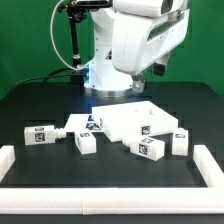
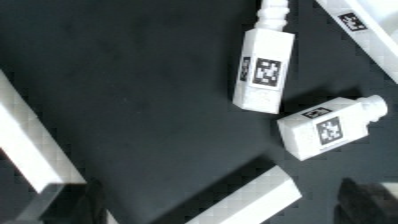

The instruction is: Assemble one leg

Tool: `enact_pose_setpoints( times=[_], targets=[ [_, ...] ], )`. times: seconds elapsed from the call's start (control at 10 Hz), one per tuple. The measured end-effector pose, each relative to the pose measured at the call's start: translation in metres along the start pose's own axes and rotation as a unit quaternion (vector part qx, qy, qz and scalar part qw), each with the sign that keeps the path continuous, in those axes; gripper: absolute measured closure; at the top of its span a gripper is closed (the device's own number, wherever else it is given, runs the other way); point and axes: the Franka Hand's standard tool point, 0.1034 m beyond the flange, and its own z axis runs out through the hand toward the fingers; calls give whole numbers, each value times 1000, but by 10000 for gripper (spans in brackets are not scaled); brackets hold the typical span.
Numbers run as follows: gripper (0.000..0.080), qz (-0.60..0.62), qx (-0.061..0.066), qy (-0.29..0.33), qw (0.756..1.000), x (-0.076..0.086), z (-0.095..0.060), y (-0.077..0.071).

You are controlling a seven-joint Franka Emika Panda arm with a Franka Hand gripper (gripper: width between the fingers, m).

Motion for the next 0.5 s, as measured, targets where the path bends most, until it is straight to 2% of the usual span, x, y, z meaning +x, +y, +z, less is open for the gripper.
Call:
enact_pose_setpoints(
  times=[0.5],
  targets=[
    [150,0,0,0,1000,0,0,0]
  ],
)
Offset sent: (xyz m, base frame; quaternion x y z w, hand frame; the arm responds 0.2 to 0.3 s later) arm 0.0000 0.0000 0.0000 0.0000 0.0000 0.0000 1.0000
